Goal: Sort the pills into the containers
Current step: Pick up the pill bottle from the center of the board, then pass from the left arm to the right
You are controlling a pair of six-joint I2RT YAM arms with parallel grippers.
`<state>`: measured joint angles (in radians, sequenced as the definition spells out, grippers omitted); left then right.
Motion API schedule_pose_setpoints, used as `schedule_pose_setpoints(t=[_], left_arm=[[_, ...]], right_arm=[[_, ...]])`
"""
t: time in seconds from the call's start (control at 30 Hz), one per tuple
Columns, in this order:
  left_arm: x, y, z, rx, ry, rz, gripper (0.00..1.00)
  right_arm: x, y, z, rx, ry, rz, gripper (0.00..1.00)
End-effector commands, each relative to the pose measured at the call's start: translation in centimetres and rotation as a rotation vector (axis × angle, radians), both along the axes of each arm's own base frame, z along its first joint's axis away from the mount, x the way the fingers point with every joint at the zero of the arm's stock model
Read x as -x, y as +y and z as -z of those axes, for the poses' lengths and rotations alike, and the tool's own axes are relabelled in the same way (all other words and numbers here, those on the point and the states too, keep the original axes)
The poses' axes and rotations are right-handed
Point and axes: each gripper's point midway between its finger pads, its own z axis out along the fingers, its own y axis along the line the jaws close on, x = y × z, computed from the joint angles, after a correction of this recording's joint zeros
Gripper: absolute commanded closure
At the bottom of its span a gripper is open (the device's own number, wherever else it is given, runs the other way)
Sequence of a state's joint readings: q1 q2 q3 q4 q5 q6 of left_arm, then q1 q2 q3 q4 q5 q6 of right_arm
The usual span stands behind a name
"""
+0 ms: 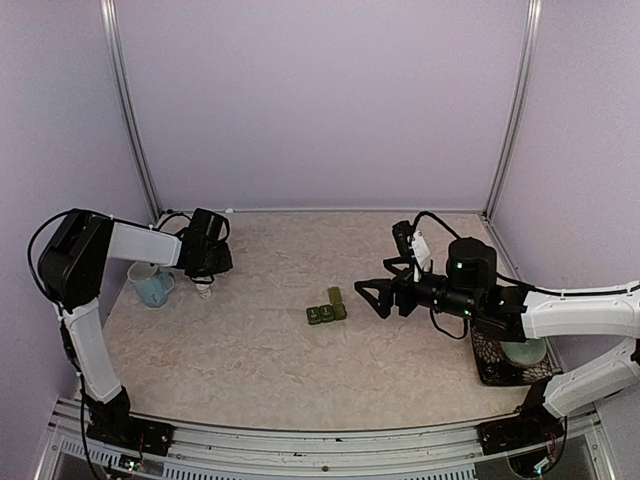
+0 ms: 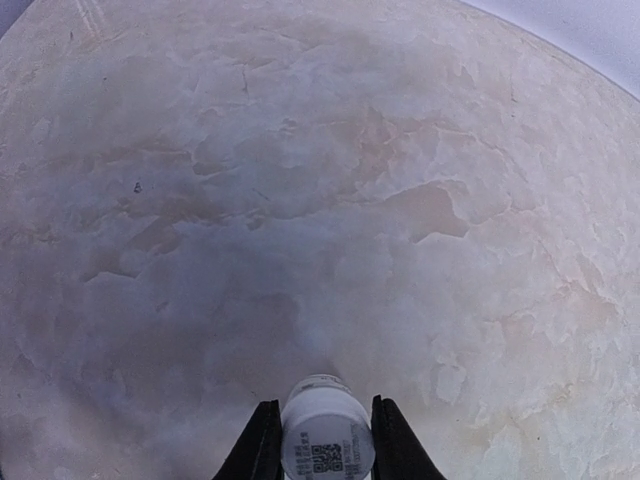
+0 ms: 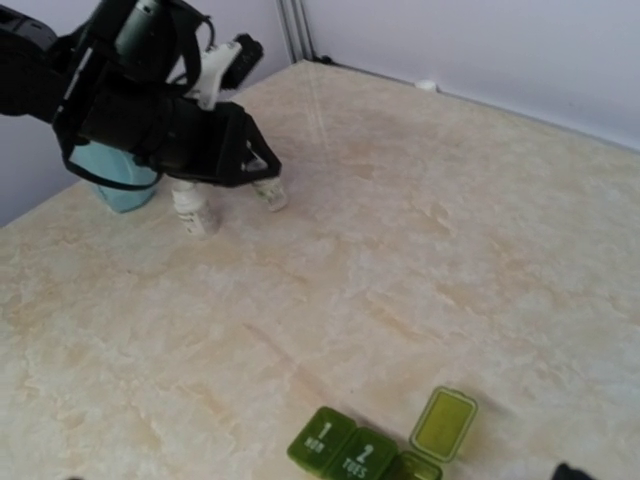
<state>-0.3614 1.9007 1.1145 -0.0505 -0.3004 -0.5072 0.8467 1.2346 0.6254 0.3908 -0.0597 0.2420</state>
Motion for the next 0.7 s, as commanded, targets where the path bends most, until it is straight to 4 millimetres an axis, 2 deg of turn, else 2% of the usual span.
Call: schedule_pose_setpoints(t=[0.0, 0.1, 0.27, 0.37, 0.47, 0.5, 0.57, 0.67], left_arm=[[0.5, -2.4, -2.4, 0.058, -0.046, 0.092, 0.86], [1.5, -5.9, -4.9, 0.101, -0.092, 0.208, 0.86], [5.7, -13.9, -9.2, 0.194, -0.165, 0.496, 0.85], [10.0, -19.2, -12.1, 0.272, -0.210, 0.722, 0.85], [15.0, -23.3, -15.2, 0.339, -0.265, 0.956, 0.85], [16.9, -24.5, -16.6, 0.362, -0.297, 1.045, 0.85], [20.5, -26.5, -18.1, 0.389, -0.327, 1.183, 0.85], [25.7, -28.4, -20.3, 0.411, -0.381, 1.361, 0.85]], right_arm=[[0.5, -0.2, -0.6, -0.027, -0.055, -0.033, 0.00], [1.9, 0.2, -0.9, -0.035, -0.105, -0.120, 0.00], [6.6, 2.2, -1.6, -0.047, -0.163, -0.425, 0.00], [8.7, 2.7, -2.0, -0.060, -0.168, -0.553, 0.01], [10.0, 3.0, -2.5, -0.072, -0.160, -0.641, 0.04], [10.4, 3.1, -2.7, -0.075, -0.152, -0.662, 0.05], [11.1, 3.1, -3.1, -0.087, -0.139, -0.704, 0.06], [12.1, 2.8, -4.1, -0.126, -0.133, -0.754, 0.07]])
